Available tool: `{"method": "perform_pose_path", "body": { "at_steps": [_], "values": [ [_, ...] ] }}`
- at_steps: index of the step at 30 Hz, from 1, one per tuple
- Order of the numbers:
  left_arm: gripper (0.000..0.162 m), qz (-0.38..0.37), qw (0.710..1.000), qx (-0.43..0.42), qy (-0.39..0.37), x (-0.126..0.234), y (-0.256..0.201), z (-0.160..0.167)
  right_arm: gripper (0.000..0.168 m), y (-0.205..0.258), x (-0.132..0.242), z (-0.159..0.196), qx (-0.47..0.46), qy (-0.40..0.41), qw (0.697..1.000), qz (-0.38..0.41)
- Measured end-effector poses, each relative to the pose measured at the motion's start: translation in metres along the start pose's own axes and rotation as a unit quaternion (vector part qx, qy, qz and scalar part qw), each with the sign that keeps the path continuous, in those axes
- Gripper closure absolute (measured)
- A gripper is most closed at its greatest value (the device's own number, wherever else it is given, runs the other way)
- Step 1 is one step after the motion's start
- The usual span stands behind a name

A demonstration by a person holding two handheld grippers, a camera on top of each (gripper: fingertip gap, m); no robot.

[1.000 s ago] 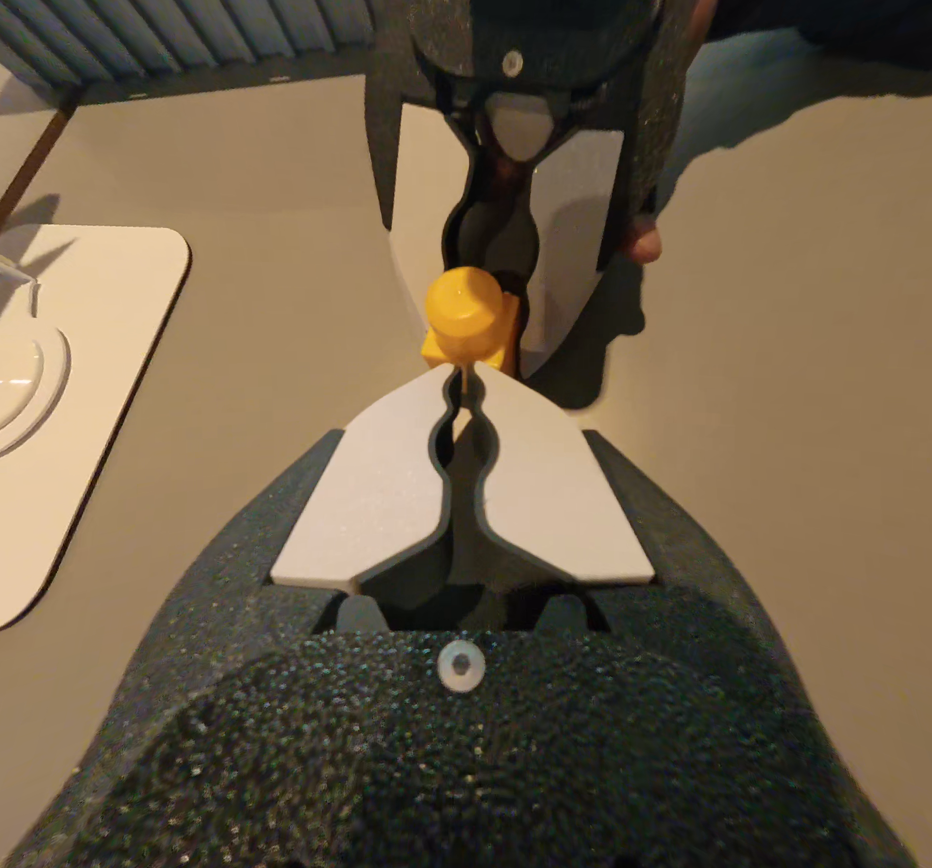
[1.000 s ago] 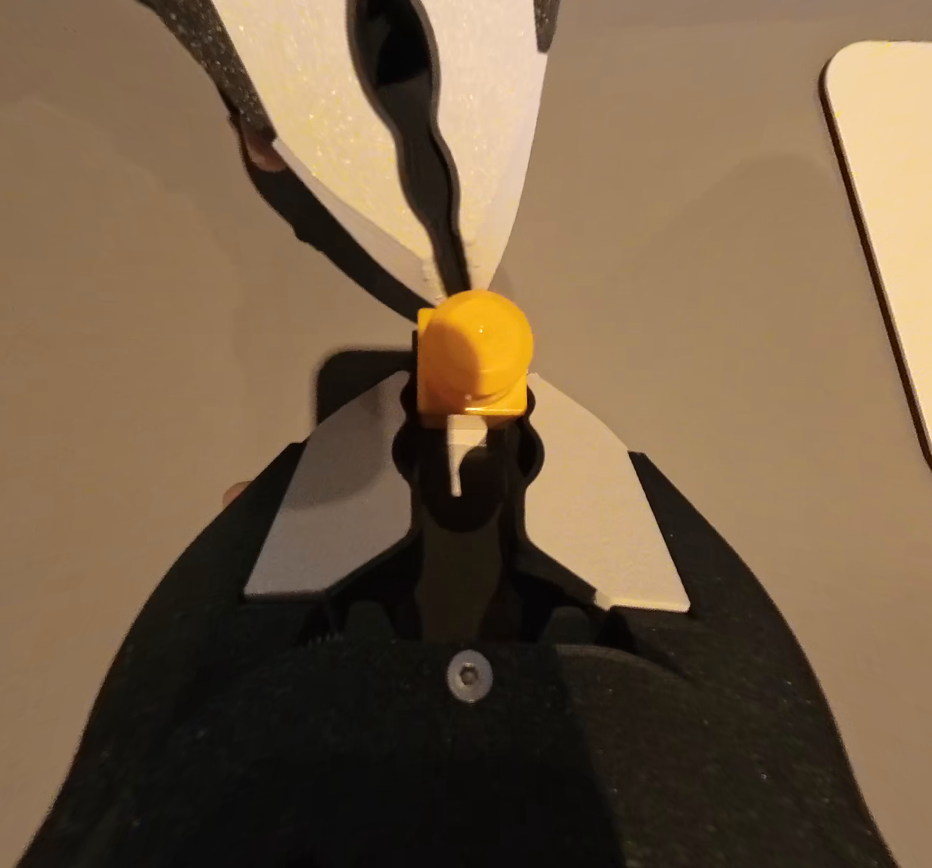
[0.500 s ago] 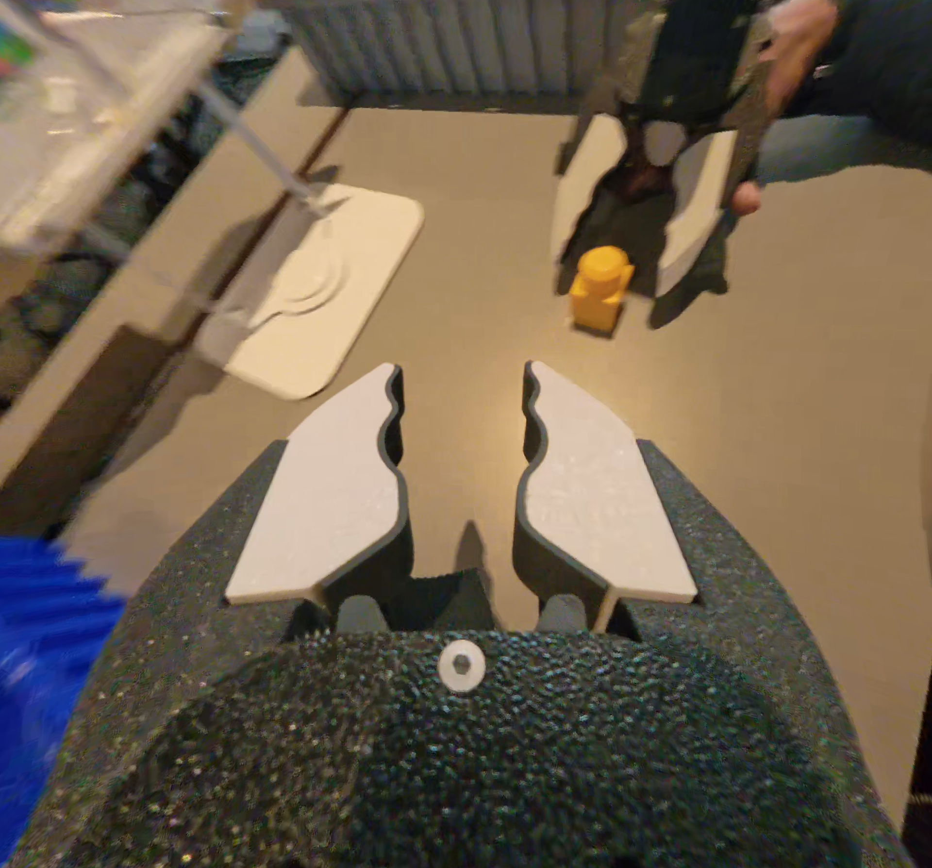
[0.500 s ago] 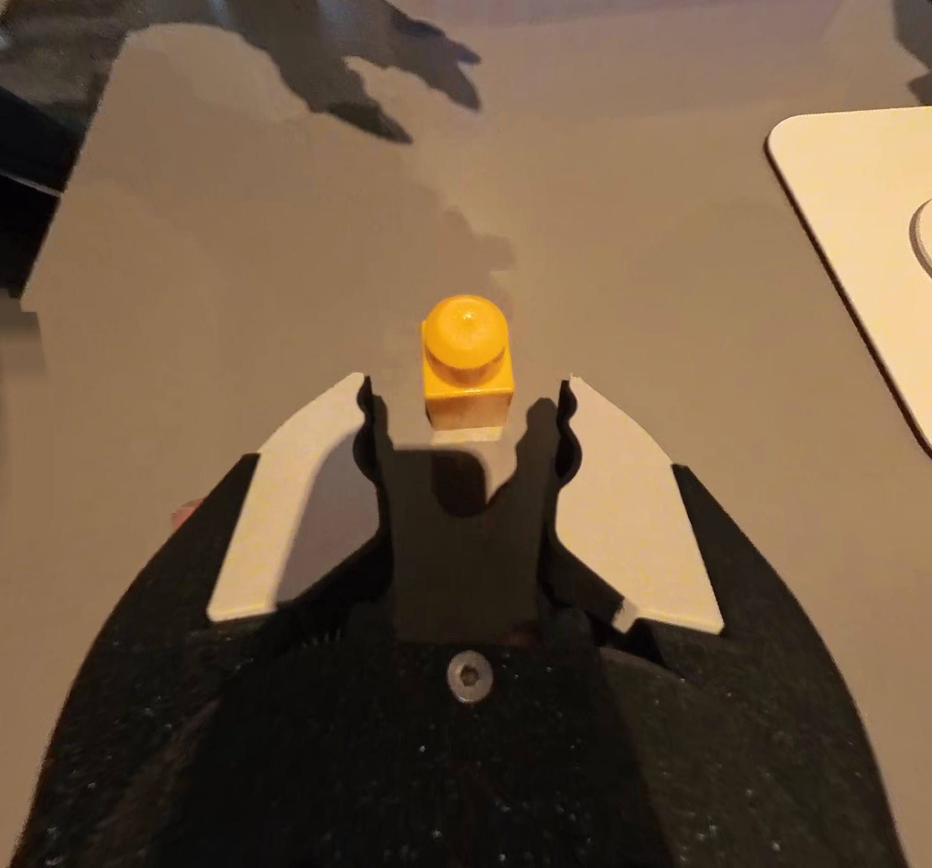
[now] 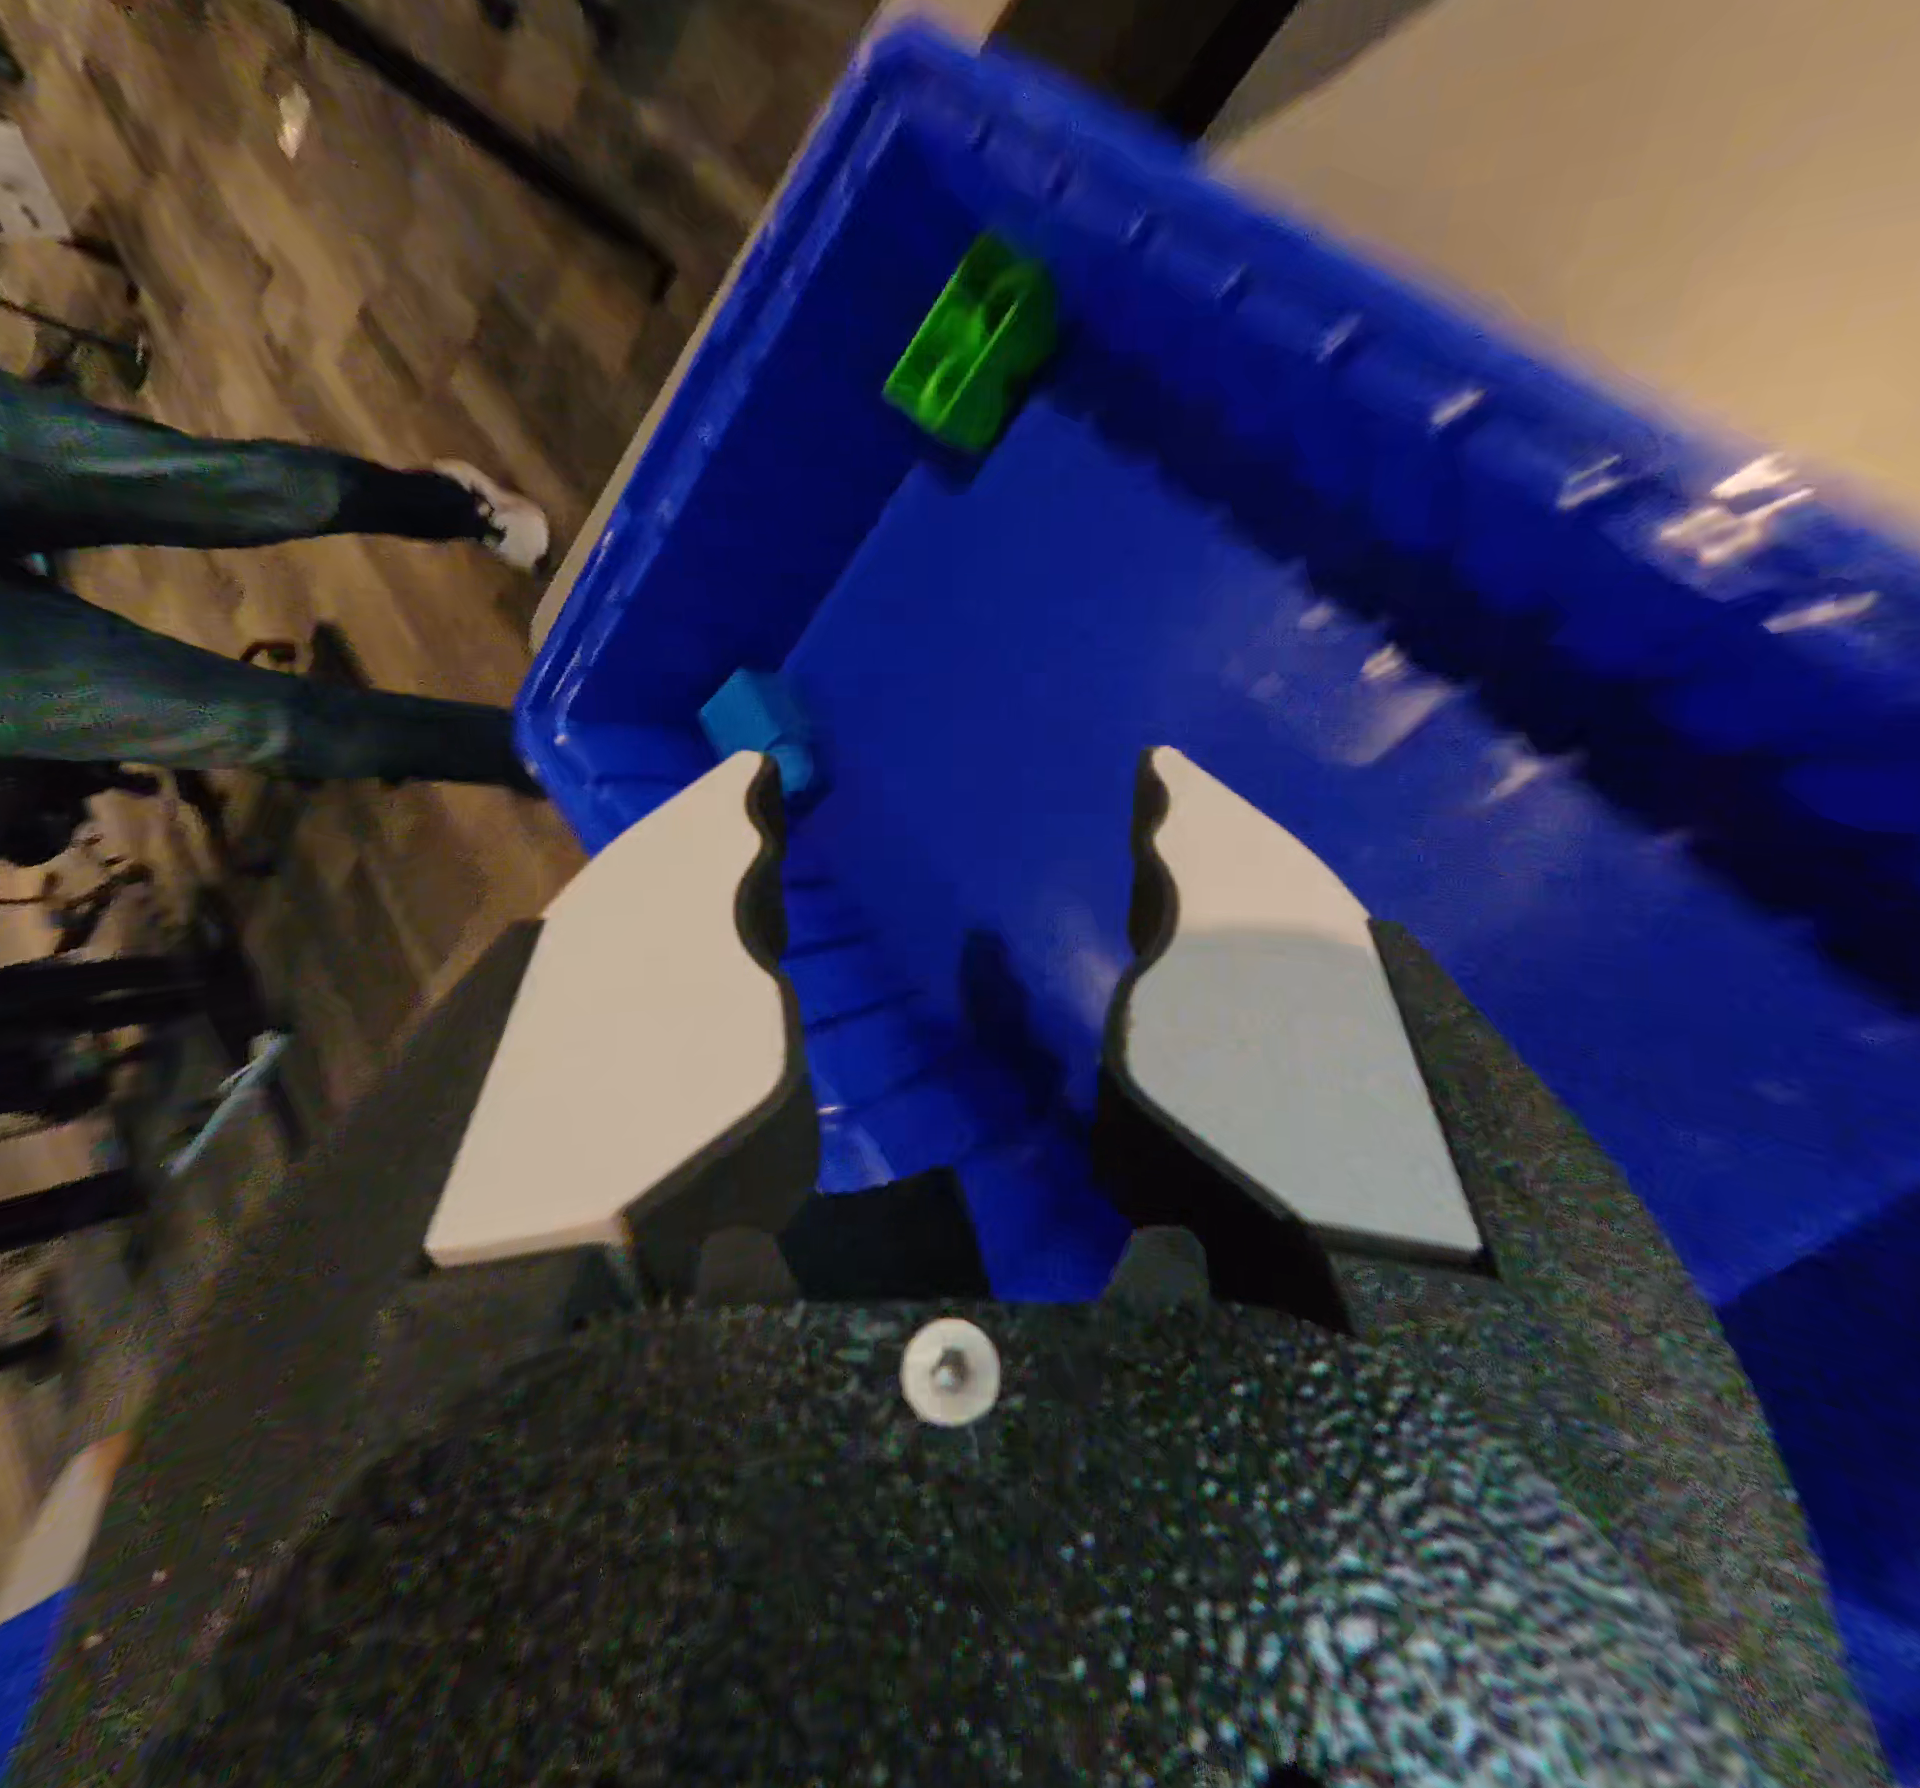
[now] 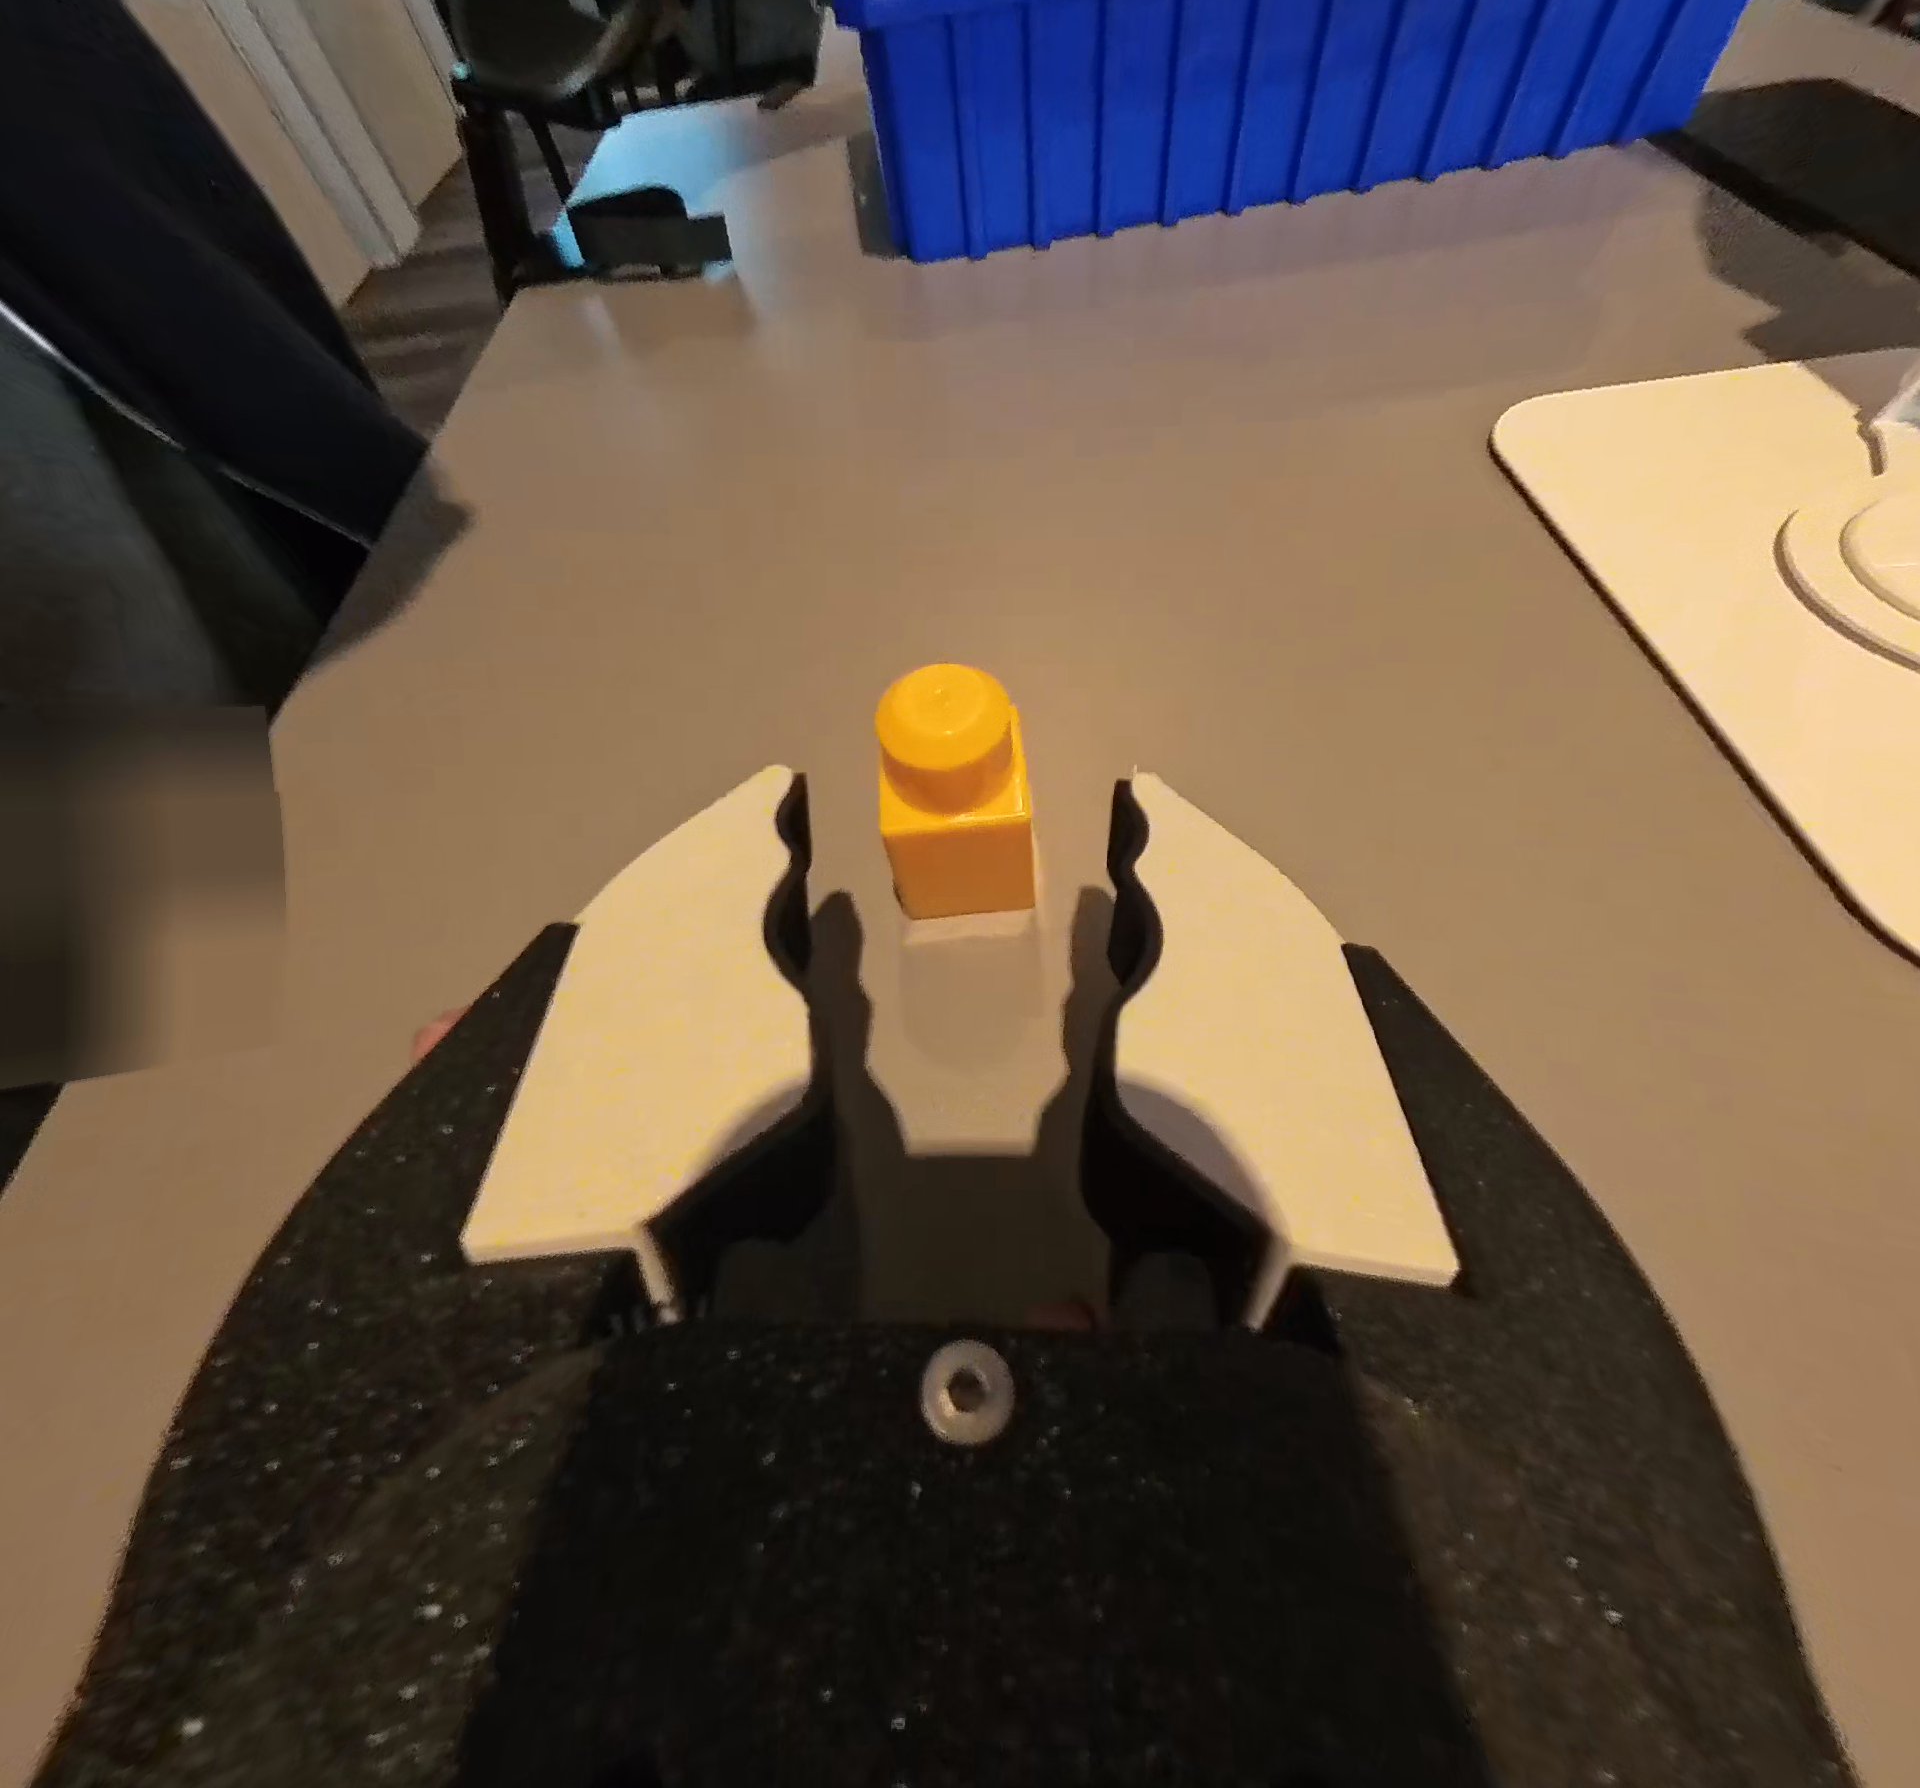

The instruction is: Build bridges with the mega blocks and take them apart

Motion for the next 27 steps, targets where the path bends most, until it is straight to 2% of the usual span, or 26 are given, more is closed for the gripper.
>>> {"method": "perform_pose_path", "body": {
  "at_steps": [4, 8, 11, 16, 17, 19, 23, 24, 27],
  "values": [
    [0.102, -0.027, 0.992, -0.048, 0.11, -0.065, 0.043, 0.006, 0.114, -0.007, 0.007, -0.001, -0.031, -0.034, 0.999, 0.005],
    [0.11, -0.043, 0.976, 0.055, 0.208, -0.127, 0.059, 0.001, 0.116, -0.014, 0.009, 0.001, -0.068, -0.049, 0.996, -0.002],
    [0.116, -0.08, 0.957, 0.135, 0.243, -0.165, 0.071, -0.001, 0.118, -0.016, 0.009, 0.002, -0.083, -0.051, 0.995, -0.014],
    [0.114, -0.151, 0.93, 0.118, 0.313, -0.206, 0.081, 0.02, 0.12, -0.017, 0.008, 0.002, -0.092, -0.054, 0.994, -0.03],
    [0.11, -0.156, 0.926, 0.119, 0.322, -0.211, 0.081, 0.025, 0.12, -0.017, 0.008, 0.002, -0.094, -0.056, 0.993, -0.034],
    [0.113, -0.177, 0.926, 0.104, 0.318, -0.212, 0.084, 0.028, 0.12, -0.017, 0.008, 0.002, -0.097, -0.057, 0.993, -0.041],
    [0.101, -0.082, 0.939, 0.116, 0.312, -0.198, 0.065, 0.024, 0.121, -0.017, 0.008, 0.003, -0.099, -0.058, 0.992, -0.047],
    [0.107, -0.057, 0.941, 0.119, 0.311, -0.191, 0.061, 0.022, 0.121, -0.017, 0.007, 0.003, -0.098, -0.057, 0.992, -0.047],
    [0.11, -0.066, 0.953, 0.143, 0.259, -0.172, 0.067, 0.008, 0.121, -0.017, 0.007, 0.003, -0.097, -0.053, 0.993, -0.048]
  ]
}}
Point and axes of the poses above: each gripper's, where its closed fingertips meet, x back along the fingers, z out of its underside, y = z × x across the jaws, the point moved 7 cm from there along x, back along the fingers, and after that the axes turned 14 degrees about x, right-handed, at the moved point
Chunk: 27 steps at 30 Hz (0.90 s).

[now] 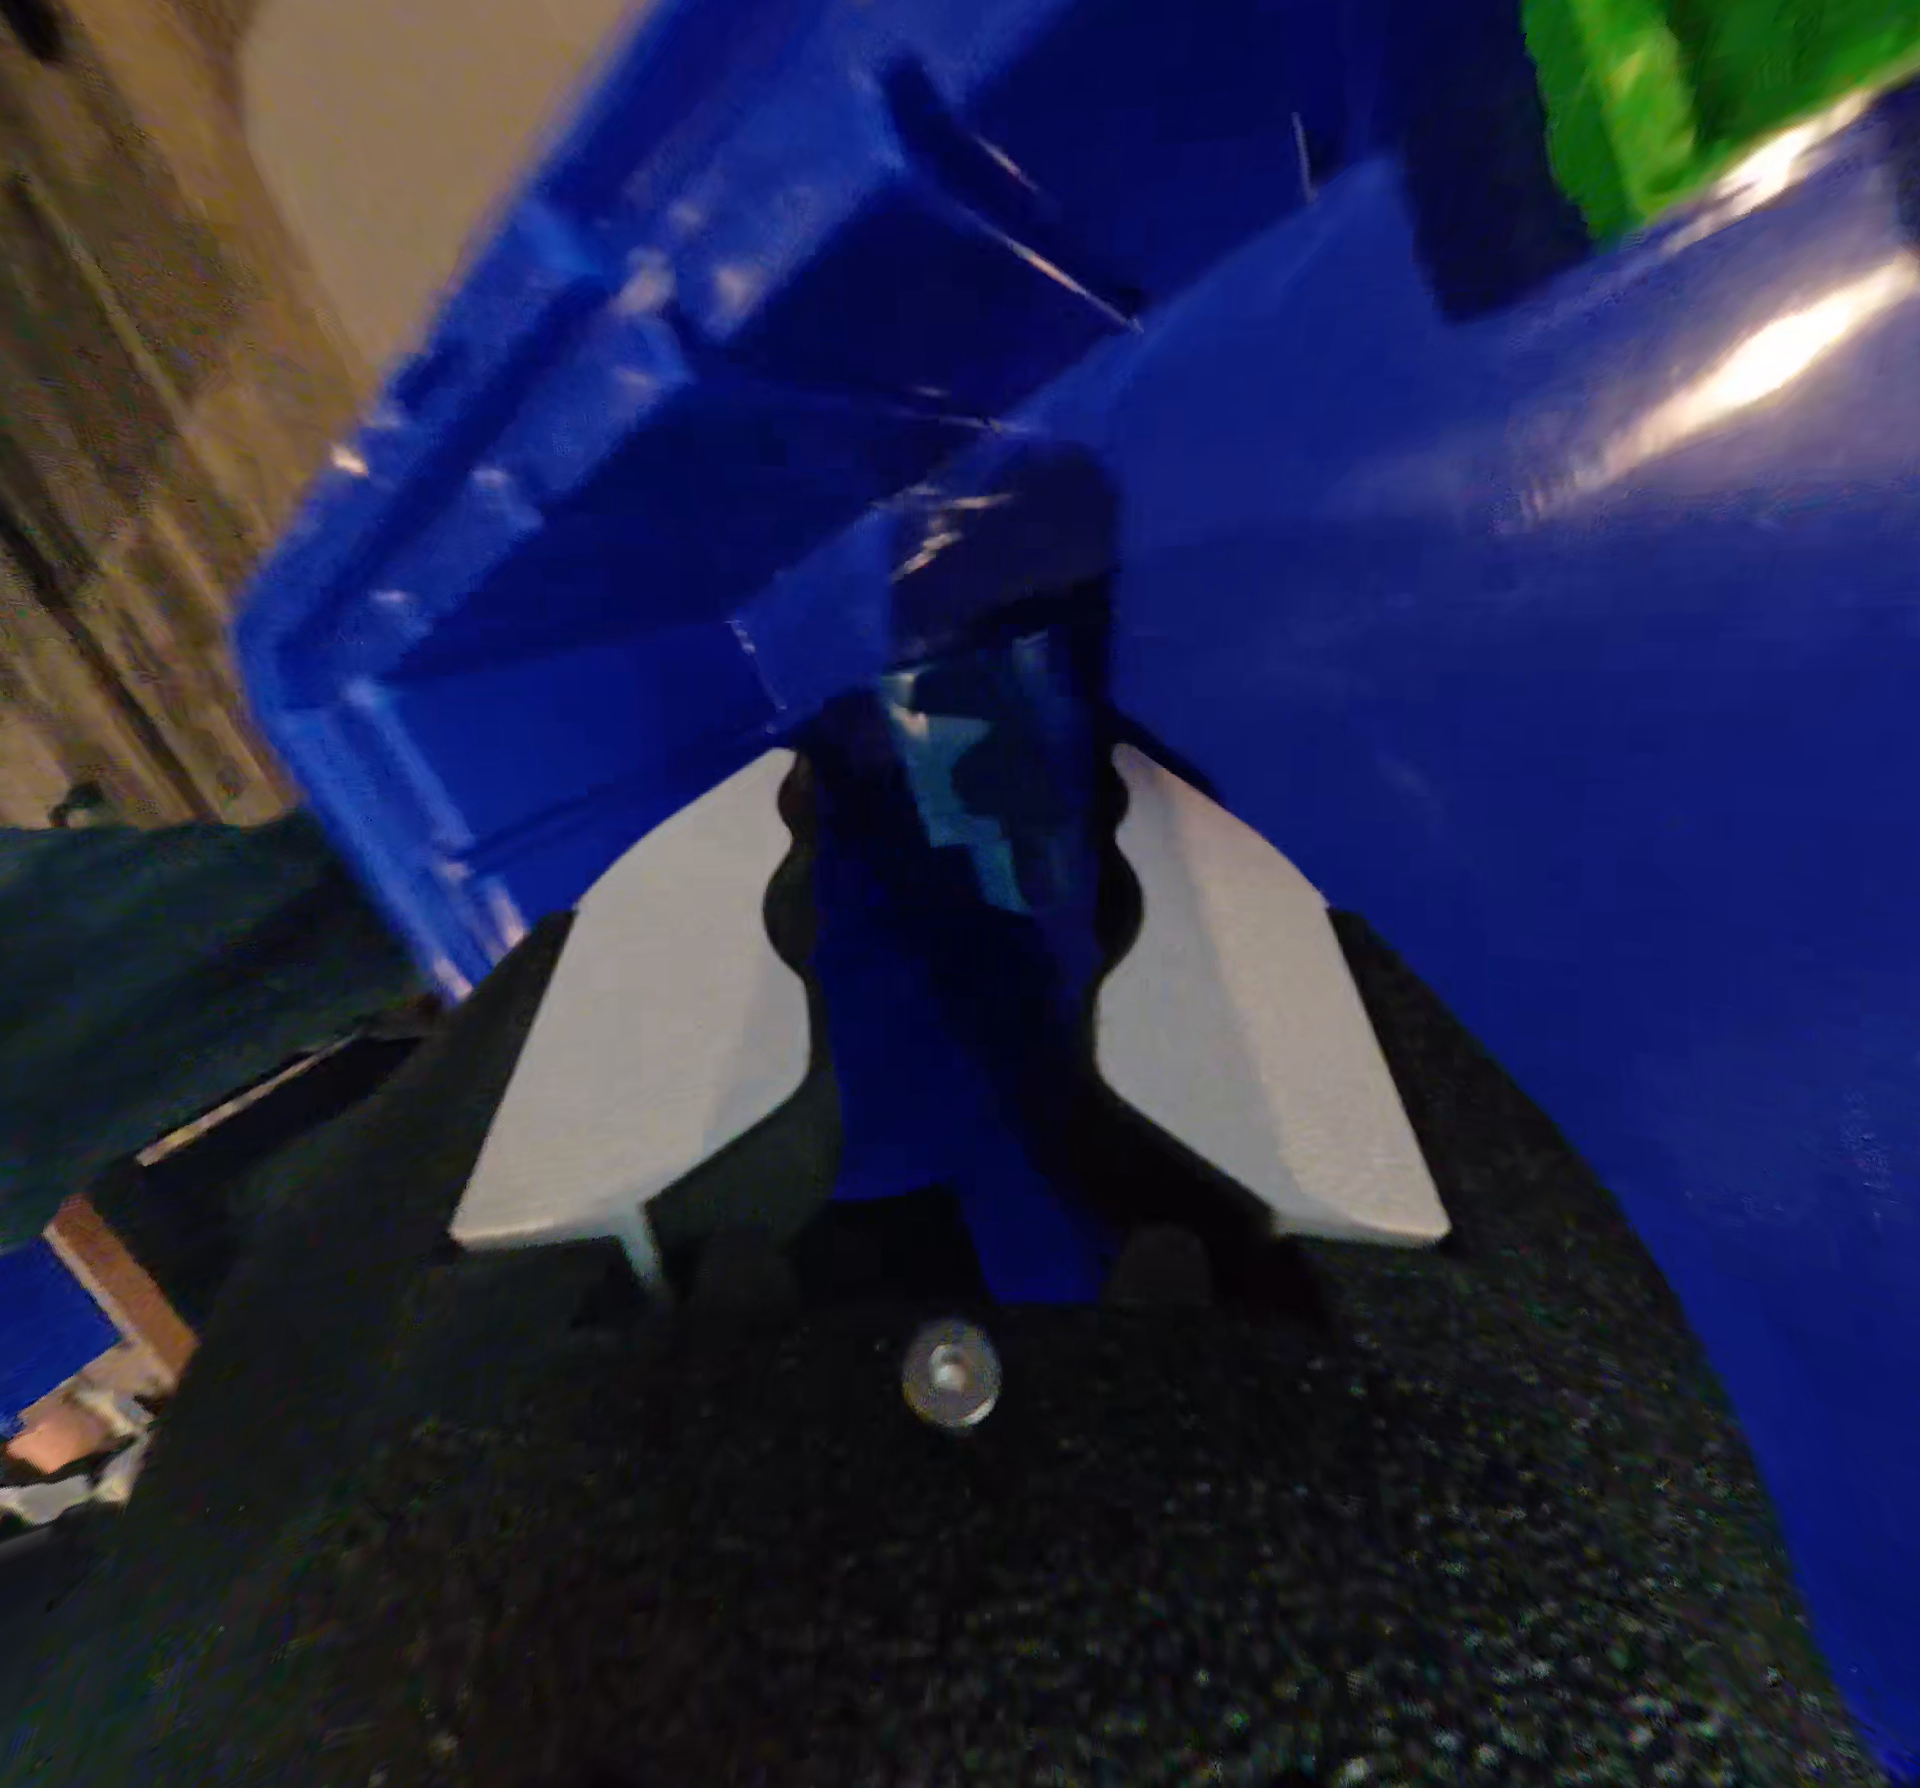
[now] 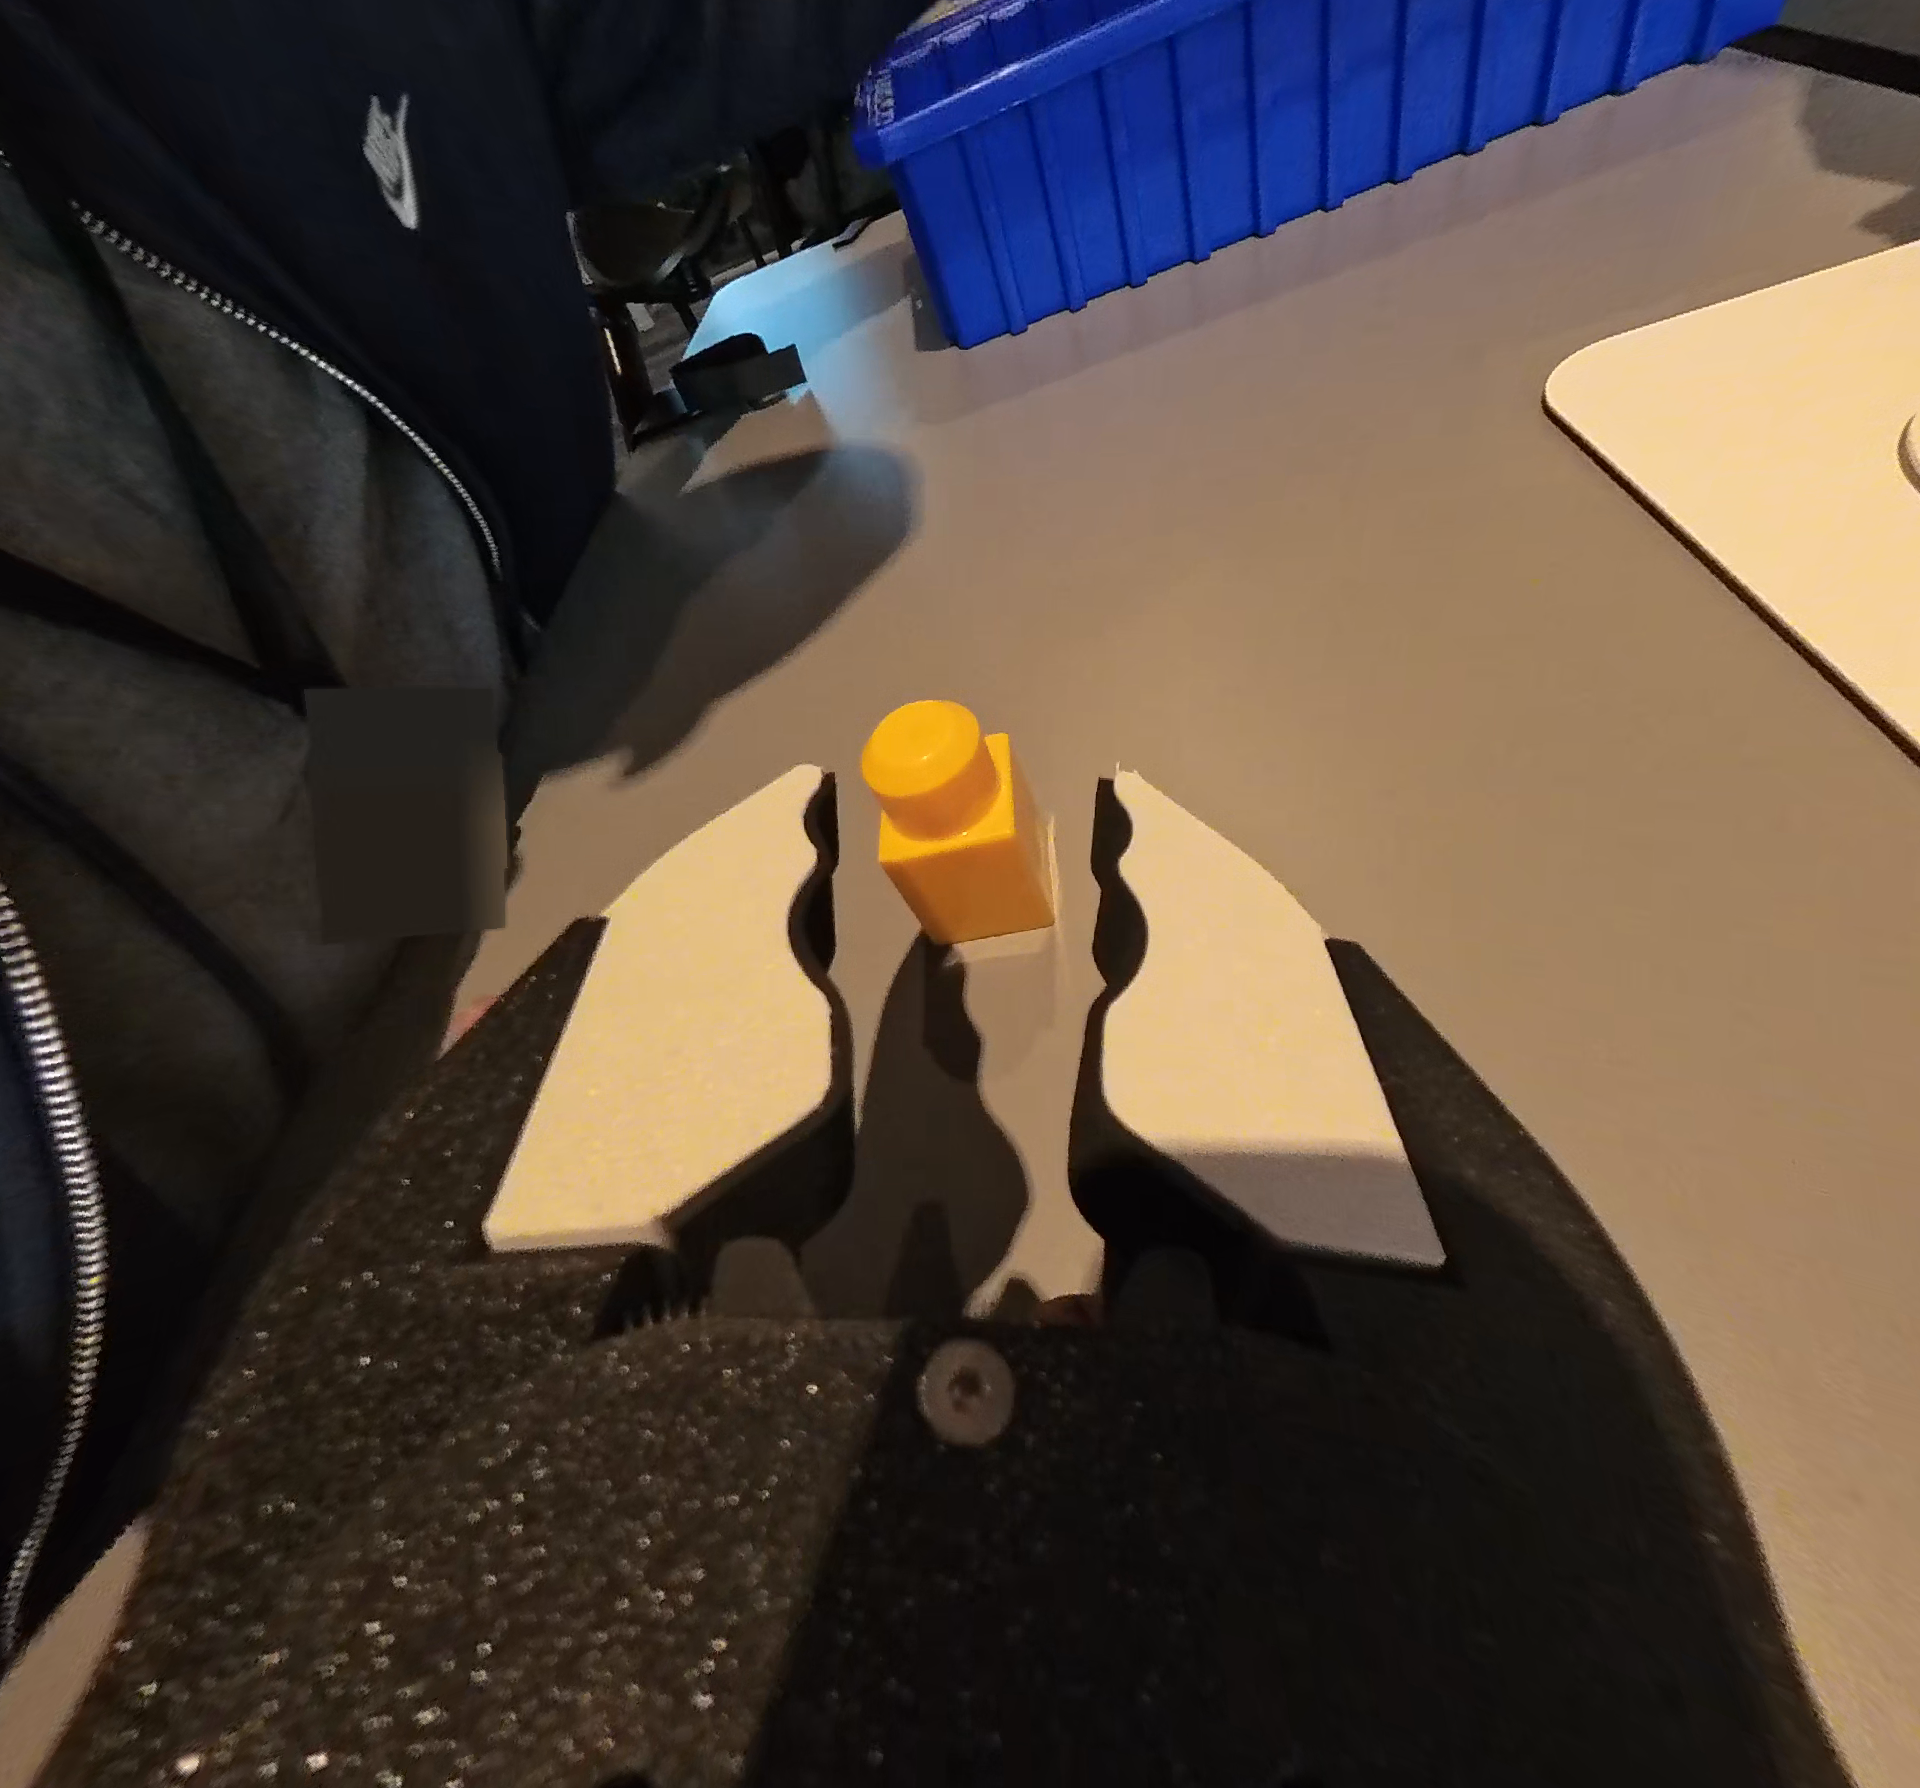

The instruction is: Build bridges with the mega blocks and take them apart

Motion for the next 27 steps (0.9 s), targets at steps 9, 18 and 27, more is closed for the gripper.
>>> {"method": "perform_pose_path", "body": {
  "at_steps": [9, 18, 27],
  "values": [
    [0.119, 0.024, 0.996, 0.064, 0.057, -0.034, -0.003, 0.008, 0.122, -0.002, 0.001, 0.0, -0.007, -0.003, 1.0, 0.009],
    [0.123, 0.264, 0.949, 0.04, -0.167, 0.123, -0.084, 0.011, 0.119, -0.001, 0.006, -0.004, 0.013, -0.032, 0.999, 0.024],
    [0.123, 0.616, 0.59, 0.024, -0.521, 0.338, -0.289, 0.084, 0.122, 0.027, 0.012, -0.059, 0.177, -0.078, 0.965, 0.175]
  ]
}}
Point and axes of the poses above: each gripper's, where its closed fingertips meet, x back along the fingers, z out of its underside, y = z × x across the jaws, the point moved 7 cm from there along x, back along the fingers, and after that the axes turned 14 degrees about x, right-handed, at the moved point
